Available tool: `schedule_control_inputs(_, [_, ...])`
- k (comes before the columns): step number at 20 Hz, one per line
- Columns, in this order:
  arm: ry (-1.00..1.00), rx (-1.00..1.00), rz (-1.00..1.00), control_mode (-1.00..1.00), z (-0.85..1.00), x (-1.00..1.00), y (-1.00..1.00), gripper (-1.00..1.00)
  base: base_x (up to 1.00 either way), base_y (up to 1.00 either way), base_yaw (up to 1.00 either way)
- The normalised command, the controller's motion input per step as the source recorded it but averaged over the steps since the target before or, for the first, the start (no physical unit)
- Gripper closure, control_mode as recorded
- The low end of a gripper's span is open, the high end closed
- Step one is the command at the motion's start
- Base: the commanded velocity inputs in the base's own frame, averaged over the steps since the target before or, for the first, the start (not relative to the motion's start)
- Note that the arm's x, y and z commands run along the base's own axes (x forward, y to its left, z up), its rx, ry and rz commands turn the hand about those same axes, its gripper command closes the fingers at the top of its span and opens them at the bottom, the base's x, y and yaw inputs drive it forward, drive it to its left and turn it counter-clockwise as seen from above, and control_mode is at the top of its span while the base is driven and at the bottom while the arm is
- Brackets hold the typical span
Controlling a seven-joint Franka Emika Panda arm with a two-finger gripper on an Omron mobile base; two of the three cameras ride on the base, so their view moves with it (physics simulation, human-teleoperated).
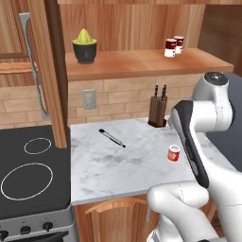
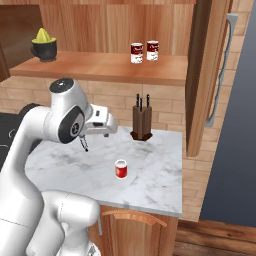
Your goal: Pick the cans from the counter and place them in their designated side in the cabinet.
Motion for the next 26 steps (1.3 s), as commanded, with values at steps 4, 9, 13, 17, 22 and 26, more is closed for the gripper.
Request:
schedule_control_inputs(4, [-0.01, 0.06, 0.00, -1.00, -0.22, -0.08, 0.00, -1.00, 0.00, 0.00, 0.00])
schedule_control_inputs(9, [-0.08, 0.01, 0.00, -1.00, -0.07, -0.05, -0.03, -1.00, 0.00, 0.00, 0.00])
schedule_control_inputs(13, [-0.01, 0.00, 0.00, -1.00, -0.02, 0.00, -0.19, -1.00, 0.00, 0.00, 0.00])
schedule_control_inputs(17, [0.00, 0.00, 0.00, -1.00, 0.00, 0.00, -0.25, -1.00, 0.00, 0.00, 0.00])
schedule_control_inputs(22, [0.00, 0.01, 0.00, -1.00, 0.00, 0.00, -0.14, -1.00, 0.00, 0.00, 0.00])
schedule_control_inputs(26, [0.00, 0.01, 0.00, -1.00, -0.06, 0.00, -0.01, -1.00, 0.00, 0.00, 0.00])
